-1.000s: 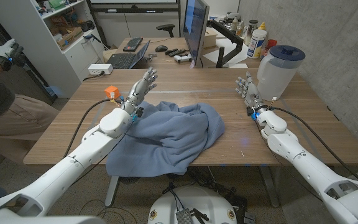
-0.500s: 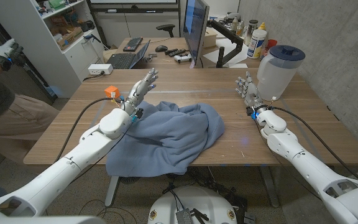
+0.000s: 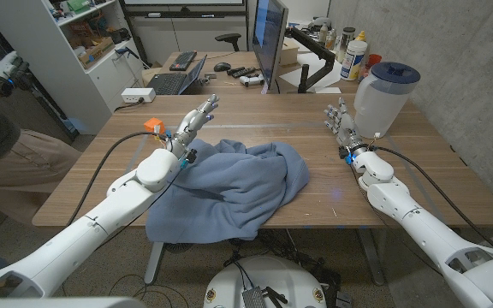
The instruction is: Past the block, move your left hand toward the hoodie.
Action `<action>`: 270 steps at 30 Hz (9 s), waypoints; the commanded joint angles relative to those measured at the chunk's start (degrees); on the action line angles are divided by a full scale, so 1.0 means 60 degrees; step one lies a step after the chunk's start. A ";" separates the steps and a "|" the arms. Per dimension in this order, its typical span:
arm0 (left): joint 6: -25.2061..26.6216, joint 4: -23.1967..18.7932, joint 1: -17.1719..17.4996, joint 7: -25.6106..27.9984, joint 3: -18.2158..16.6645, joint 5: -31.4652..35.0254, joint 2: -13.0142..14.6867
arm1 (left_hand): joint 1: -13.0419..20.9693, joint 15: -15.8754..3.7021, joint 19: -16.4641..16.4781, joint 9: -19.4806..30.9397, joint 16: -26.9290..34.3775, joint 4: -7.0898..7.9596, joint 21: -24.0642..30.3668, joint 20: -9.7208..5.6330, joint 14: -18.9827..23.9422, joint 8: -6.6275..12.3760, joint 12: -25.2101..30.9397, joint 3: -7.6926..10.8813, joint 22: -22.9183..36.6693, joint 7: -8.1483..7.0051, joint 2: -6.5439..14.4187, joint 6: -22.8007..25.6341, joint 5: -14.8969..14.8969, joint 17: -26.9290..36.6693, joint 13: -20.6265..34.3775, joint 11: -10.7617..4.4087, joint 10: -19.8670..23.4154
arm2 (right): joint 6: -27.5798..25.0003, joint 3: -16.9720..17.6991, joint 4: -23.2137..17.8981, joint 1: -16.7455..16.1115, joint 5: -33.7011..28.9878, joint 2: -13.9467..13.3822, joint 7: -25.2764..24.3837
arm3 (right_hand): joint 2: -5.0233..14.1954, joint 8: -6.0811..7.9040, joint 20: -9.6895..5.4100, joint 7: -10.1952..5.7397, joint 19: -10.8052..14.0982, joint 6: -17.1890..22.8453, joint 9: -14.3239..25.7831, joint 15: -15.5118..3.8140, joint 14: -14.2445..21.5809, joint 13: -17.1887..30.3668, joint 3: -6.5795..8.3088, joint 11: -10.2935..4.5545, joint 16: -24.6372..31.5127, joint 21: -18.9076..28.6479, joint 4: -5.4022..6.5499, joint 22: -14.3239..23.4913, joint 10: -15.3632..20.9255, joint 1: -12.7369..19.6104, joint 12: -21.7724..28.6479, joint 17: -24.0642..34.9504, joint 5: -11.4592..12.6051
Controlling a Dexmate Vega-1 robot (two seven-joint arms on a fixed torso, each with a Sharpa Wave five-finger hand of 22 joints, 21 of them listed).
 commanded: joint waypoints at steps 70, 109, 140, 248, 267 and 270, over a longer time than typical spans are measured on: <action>0.3598 -0.3287 0.0661 0.1200 0.0597 0.3151 0.0194 | 0.0179 -0.0092 0.0031 0.0016 0.0063 -0.0184 0.0044 0.0082 -0.0019 0.0062 0.0080 -0.0077 0.0020 0.0126 -0.0039 0.0628 -0.0028 0.0022 0.0021 0.0048 0.0148 | 0.0012 0.0092 -0.0183 -0.0258 -0.0026 -0.0069 -0.0271 | 0.0162 -0.0012 -0.0033 -0.0122 -0.0131 -0.0168 0.0036 -0.0110 -0.0345 0.0029 -0.0087 -0.0042 -0.0007 0.0047 0.0155 0.0044 -0.0376 -0.0184 -0.0088 0.0009 0.0049; 0.3963 -0.3772 -0.0255 -0.0587 0.1118 0.3756 0.1340 | 0.0137 -0.0051 0.0007 0.0016 0.0063 -0.0201 0.0049 0.0116 -0.0075 0.0002 0.0063 -0.0126 0.0026 0.0140 -0.0033 0.0635 -0.0088 0.0026 0.0020 0.0033 0.0157 | 0.0039 0.0155 -0.0116 -0.0285 -0.0077 -0.0174 -0.0330 | 0.0169 0.0018 -0.0023 -0.0104 -0.0146 -0.0199 0.0040 -0.0115 -0.0382 0.0029 -0.0086 -0.0043 0.0000 0.0052 0.0154 0.0043 -0.0445 -0.0162 -0.0096 0.0004 0.0056; 0.3703 -0.3757 -0.0909 -0.1758 0.1668 0.4551 0.1428 | 0.0137 -0.0064 0.0148 0.0018 0.0074 -0.0231 0.0105 0.0013 -0.0080 -0.0024 0.0056 -0.0153 0.0030 0.0117 -0.0024 0.0647 -0.0108 0.0025 0.0021 0.0014 0.0168 | -0.0004 0.0249 -0.0209 -0.0433 0.0024 -0.0421 -0.0130 | 0.0174 0.0025 -0.0023 -0.0087 -0.0151 -0.0224 0.0040 -0.0123 -0.0384 0.0029 -0.0085 -0.0035 0.0009 0.0057 0.0154 0.0043 -0.0464 -0.0150 -0.0090 0.0002 0.0059; 0.0957 -0.3151 -0.0116 -0.2429 0.1270 0.5374 0.1552 | 0.0154 -0.0276 0.0354 0.0019 0.0115 -0.0379 0.0130 -0.0097 0.0138 0.0050 0.0129 -0.0277 0.0040 0.0153 -0.0075 0.1221 0.0012 0.0023 0.0024 -0.0106 0.0589 | -0.0140 -0.0221 0.0717 0.0267 -0.0664 -0.0177 -0.0370 | 0.0191 0.0037 -0.0026 -0.0058 -0.0220 -0.0280 0.0040 -0.0105 -0.0605 0.0029 -0.0087 -0.0072 -0.0010 0.0052 0.0161 0.0044 -0.0593 -0.0130 -0.0092 0.0002 0.0073; 0.0727 -0.3212 -0.0039 -0.2469 0.1146 0.5524 0.1622 | 0.0142 -0.0337 0.0406 0.0020 0.0159 -0.0398 0.0135 -0.0126 0.0328 0.0040 0.0147 -0.0306 0.0041 0.0146 -0.0074 0.1295 0.0059 0.0028 0.0026 -0.0128 0.0704 | -0.0105 -0.0226 0.0806 0.0216 -0.0656 -0.0119 -0.0431 | 0.0193 0.0042 -0.0023 -0.0053 -0.0232 -0.0280 0.0040 -0.0101 -0.0616 0.0029 -0.0087 -0.0066 -0.0003 0.0052 0.0163 0.0044 -0.0603 -0.0128 -0.0087 0.0002 0.0074; 0.0726 -0.3230 -0.0009 -0.2480 0.1138 0.5521 0.1625 | 0.0143 -0.0348 0.0408 0.0020 0.0160 -0.0401 0.0134 -0.0128 0.0340 0.0037 0.0148 -0.0308 0.0041 0.0144 -0.0072 0.1297 0.0065 0.0028 0.0026 -0.0127 0.0714 | -0.0086 -0.0224 0.0831 0.0232 -0.0658 -0.0130 -0.0403 | 0.0192 0.0043 -0.0022 -0.0046 -0.0233 -0.0279 0.0040 -0.0107 -0.0621 0.0029 -0.0088 -0.0068 -0.0003 0.0053 0.0163 0.0043 -0.0608 -0.0128 -0.0087 0.0002 0.0074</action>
